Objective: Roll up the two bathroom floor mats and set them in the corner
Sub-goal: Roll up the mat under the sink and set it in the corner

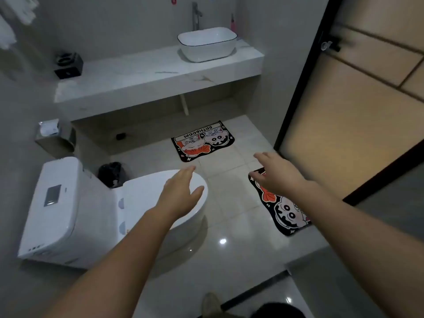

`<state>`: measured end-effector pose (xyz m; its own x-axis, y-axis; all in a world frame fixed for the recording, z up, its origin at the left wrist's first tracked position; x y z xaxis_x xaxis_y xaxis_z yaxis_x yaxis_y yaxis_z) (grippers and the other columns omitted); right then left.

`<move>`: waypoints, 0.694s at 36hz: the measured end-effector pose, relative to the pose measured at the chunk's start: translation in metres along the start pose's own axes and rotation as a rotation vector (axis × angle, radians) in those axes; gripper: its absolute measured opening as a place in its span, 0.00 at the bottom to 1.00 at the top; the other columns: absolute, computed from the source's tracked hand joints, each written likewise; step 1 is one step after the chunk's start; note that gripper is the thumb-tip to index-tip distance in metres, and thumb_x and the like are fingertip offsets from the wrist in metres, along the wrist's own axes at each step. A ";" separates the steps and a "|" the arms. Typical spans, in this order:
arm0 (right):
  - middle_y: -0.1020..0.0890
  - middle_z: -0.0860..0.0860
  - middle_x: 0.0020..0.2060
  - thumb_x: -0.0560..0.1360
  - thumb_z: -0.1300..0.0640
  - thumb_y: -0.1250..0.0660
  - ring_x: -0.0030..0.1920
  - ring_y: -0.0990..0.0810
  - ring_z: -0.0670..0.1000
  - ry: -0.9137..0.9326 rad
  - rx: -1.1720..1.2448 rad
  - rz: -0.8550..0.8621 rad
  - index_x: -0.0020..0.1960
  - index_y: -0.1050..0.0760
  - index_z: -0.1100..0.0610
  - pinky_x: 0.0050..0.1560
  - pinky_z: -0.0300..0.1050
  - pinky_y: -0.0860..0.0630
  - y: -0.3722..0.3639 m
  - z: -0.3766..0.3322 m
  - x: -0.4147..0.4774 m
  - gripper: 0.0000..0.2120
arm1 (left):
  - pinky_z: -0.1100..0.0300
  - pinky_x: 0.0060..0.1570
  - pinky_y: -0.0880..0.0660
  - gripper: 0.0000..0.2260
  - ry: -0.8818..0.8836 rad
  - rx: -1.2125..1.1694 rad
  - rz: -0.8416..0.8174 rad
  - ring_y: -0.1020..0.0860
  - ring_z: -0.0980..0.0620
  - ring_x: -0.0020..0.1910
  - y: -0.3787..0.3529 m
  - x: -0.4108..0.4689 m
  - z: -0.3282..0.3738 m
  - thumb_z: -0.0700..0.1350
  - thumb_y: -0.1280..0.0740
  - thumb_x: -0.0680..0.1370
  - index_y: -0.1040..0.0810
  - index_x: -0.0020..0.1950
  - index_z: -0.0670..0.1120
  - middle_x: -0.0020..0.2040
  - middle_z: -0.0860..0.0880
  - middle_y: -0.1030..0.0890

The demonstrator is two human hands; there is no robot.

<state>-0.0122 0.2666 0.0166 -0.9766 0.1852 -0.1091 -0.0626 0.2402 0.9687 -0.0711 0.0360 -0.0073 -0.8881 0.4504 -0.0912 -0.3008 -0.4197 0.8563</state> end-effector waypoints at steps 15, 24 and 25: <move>0.29 0.55 0.66 0.77 0.45 0.40 0.63 0.27 0.58 -0.055 -0.023 -0.043 0.72 0.38 0.56 0.60 0.52 0.28 -0.013 0.031 0.105 0.26 | 0.49 0.71 0.40 0.27 0.056 -0.002 -0.060 0.37 0.48 0.73 -0.014 0.103 -0.021 0.52 0.37 0.79 0.42 0.76 0.50 0.76 0.50 0.38; 0.31 0.56 0.69 0.78 0.47 0.41 0.66 0.30 0.57 0.040 0.020 -0.076 0.73 0.39 0.56 0.64 0.51 0.31 -0.017 0.070 0.210 0.27 | 0.50 0.71 0.39 0.27 0.159 -0.038 -0.017 0.37 0.48 0.73 -0.023 0.193 -0.017 0.52 0.38 0.79 0.42 0.76 0.50 0.76 0.49 0.38; 0.31 0.56 0.69 0.78 0.46 0.41 0.66 0.30 0.57 0.052 0.019 -0.081 0.73 0.39 0.56 0.64 0.51 0.31 -0.017 0.077 0.225 0.27 | 0.51 0.71 0.38 0.27 0.167 -0.043 -0.011 0.37 0.48 0.73 -0.025 0.206 -0.014 0.52 0.38 0.79 0.42 0.75 0.50 0.75 0.49 0.38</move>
<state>-0.2154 0.3773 -0.0419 -0.9779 0.1144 -0.1750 -0.1389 0.2703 0.9527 -0.2514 0.1281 -0.0544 -0.9291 0.3192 -0.1870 -0.3224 -0.4505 0.8326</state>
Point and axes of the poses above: each hand's wrist, its own x-axis towards the middle knuckle, its own y-axis out of the back of the hand, z = x × y, the point moved 8 cm from there along x, towards the middle knuckle
